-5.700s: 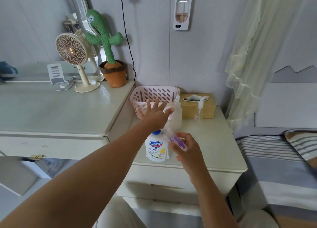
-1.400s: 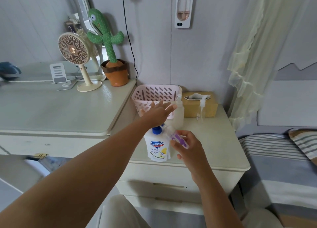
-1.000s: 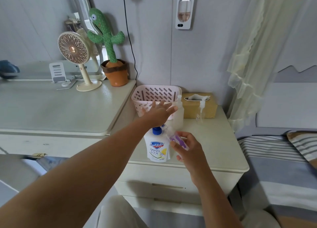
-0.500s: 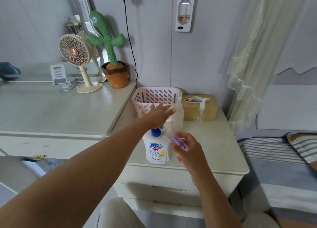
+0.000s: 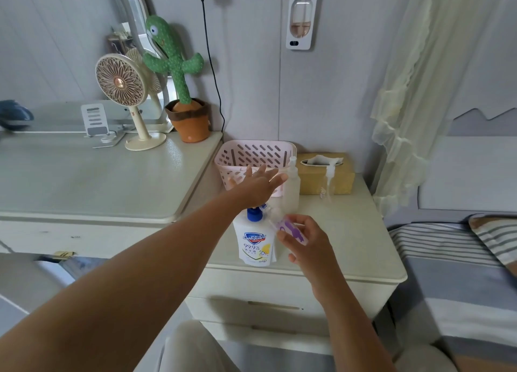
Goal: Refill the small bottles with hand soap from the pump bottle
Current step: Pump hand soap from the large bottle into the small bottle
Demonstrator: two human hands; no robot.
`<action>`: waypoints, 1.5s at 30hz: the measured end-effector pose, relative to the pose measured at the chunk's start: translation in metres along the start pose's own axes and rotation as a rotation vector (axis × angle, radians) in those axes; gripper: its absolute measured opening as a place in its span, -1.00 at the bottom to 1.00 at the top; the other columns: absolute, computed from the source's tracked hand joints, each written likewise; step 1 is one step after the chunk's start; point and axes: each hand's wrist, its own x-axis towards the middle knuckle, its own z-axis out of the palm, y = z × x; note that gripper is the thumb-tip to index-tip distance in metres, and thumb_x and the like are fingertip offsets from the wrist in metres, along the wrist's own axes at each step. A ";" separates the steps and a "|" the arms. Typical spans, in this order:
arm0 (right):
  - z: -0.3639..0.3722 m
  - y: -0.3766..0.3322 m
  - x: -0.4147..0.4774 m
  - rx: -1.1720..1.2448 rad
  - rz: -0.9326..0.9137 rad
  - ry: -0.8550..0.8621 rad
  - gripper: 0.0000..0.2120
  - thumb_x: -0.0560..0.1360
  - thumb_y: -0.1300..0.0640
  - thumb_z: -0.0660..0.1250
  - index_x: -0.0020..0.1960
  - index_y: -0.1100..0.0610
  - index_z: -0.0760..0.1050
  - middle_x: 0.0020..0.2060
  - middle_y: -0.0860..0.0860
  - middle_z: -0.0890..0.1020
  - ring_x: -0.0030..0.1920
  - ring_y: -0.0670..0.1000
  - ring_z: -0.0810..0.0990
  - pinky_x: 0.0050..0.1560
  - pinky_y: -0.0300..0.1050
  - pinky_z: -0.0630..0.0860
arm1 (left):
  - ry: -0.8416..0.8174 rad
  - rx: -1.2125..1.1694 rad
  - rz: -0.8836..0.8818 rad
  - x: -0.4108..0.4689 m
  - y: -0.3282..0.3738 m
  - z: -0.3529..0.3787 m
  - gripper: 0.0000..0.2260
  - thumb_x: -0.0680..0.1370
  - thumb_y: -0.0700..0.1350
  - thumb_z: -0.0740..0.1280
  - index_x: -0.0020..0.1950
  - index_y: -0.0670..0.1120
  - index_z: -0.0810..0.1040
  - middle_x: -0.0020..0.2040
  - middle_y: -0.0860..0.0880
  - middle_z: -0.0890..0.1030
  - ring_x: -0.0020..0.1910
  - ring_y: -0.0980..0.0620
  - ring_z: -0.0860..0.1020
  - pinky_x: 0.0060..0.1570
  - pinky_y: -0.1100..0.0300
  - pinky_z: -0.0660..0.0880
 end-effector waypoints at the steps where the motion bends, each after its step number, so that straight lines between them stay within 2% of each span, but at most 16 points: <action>1: 0.000 -0.001 0.001 -0.003 -0.005 0.001 -0.73 0.45 0.12 0.42 0.12 0.02 0.47 -0.10 -0.13 0.59 -0.17 -0.15 0.59 -0.32 -0.38 0.49 | -0.002 0.000 -0.012 0.002 -0.002 0.000 -0.51 0.65 0.14 -0.14 0.55 0.00 0.04 0.56 -0.07 -0.05 0.52 -0.09 -0.19 0.39 -0.12 -0.29; 4: 0.001 0.003 0.001 -0.008 -0.005 0.004 -0.74 0.45 0.12 0.43 0.10 0.00 0.48 -0.10 -0.13 0.60 -0.18 -0.16 0.59 -0.31 -0.34 0.50 | 0.021 -0.027 -0.034 0.005 -0.007 0.005 -0.49 0.63 0.18 -0.14 0.55 0.04 0.05 0.56 -0.05 -0.07 0.52 -0.11 -0.19 0.37 -0.19 -0.29; 7: 0.005 0.010 0.000 0.008 0.024 0.010 -0.74 0.44 0.12 0.43 0.10 0.00 0.49 -0.09 -0.09 0.60 -0.17 -0.12 0.59 -0.28 -0.26 0.49 | 0.018 -0.057 -0.028 0.000 -0.007 0.011 -0.51 0.65 0.14 -0.13 0.55 0.00 0.05 0.56 -0.04 -0.03 0.53 -0.03 -0.17 0.39 -0.06 -0.30; 10: 0.005 0.012 -0.001 0.022 0.030 0.001 -0.72 0.44 0.12 0.44 0.12 0.03 0.48 -0.08 -0.08 0.60 -0.16 -0.11 0.58 -0.29 -0.28 0.48 | 0.018 -0.021 0.013 -0.002 -0.003 0.011 -0.54 0.66 0.08 -0.13 0.54 -0.02 0.05 0.56 -0.04 -0.01 0.52 -0.02 -0.15 0.38 0.03 -0.30; 16: -0.001 0.001 0.001 0.012 0.000 -0.007 -0.74 0.45 0.11 0.43 0.10 0.00 0.47 -0.10 -0.13 0.59 -0.19 -0.16 0.59 -0.32 -0.36 0.50 | 0.014 -0.021 -0.016 0.004 -0.004 0.003 -0.49 0.64 0.16 -0.12 0.55 0.02 0.02 0.56 -0.06 -0.08 0.52 -0.12 -0.20 0.39 -0.17 -0.27; 24: 0.004 0.009 -0.002 0.010 0.017 0.000 -0.73 0.45 0.12 0.43 0.11 0.01 0.48 -0.08 -0.09 0.60 -0.18 -0.14 0.58 -0.27 -0.29 0.48 | 0.022 0.003 0.017 0.006 -0.012 0.014 -0.56 0.67 0.06 -0.11 0.54 0.00 0.05 0.55 -0.05 0.00 0.53 -0.05 -0.15 0.42 -0.02 -0.26; 33: 0.000 0.000 -0.002 0.017 0.001 -0.008 -0.74 0.45 0.13 0.43 0.10 0.00 0.47 -0.12 -0.16 0.58 -0.20 -0.18 0.58 -0.30 -0.35 0.50 | 0.008 -0.016 -0.027 0.006 -0.006 0.006 -0.49 0.63 0.17 -0.12 0.55 0.04 0.02 0.56 -0.07 -0.09 0.51 -0.13 -0.22 0.39 -0.15 -0.28; 37: 0.005 0.006 -0.004 0.033 0.037 -0.010 -0.74 0.45 0.12 0.43 0.10 0.00 0.47 -0.11 -0.15 0.59 -0.17 -0.14 0.59 -0.22 -0.27 0.53 | 0.011 0.002 -0.007 0.005 -0.009 0.013 -0.55 0.66 0.11 -0.11 0.54 0.03 0.05 0.56 -0.04 -0.03 0.53 -0.05 -0.15 0.40 -0.07 -0.26; 41: 0.004 0.005 -0.005 0.054 0.038 -0.013 -0.75 0.45 0.13 0.43 0.09 0.01 0.47 -0.13 -0.13 0.59 -0.18 -0.11 0.58 -0.25 -0.26 0.53 | 0.021 -0.040 -0.056 0.012 -0.016 0.016 -0.49 0.61 0.24 -0.10 0.53 0.12 0.08 0.56 -0.02 -0.04 0.52 -0.10 -0.17 0.37 -0.27 -0.26; 45: 0.002 -0.002 -0.003 0.064 0.024 -0.030 -0.73 0.45 0.14 0.42 0.12 0.02 0.47 -0.12 -0.12 0.59 -0.25 -0.21 0.58 -0.33 -0.37 0.49 | 0.007 0.000 -0.002 0.008 -0.007 0.005 -0.51 0.64 0.17 -0.12 0.55 0.05 0.04 0.56 -0.08 -0.06 0.52 -0.11 -0.19 0.40 -0.16 -0.26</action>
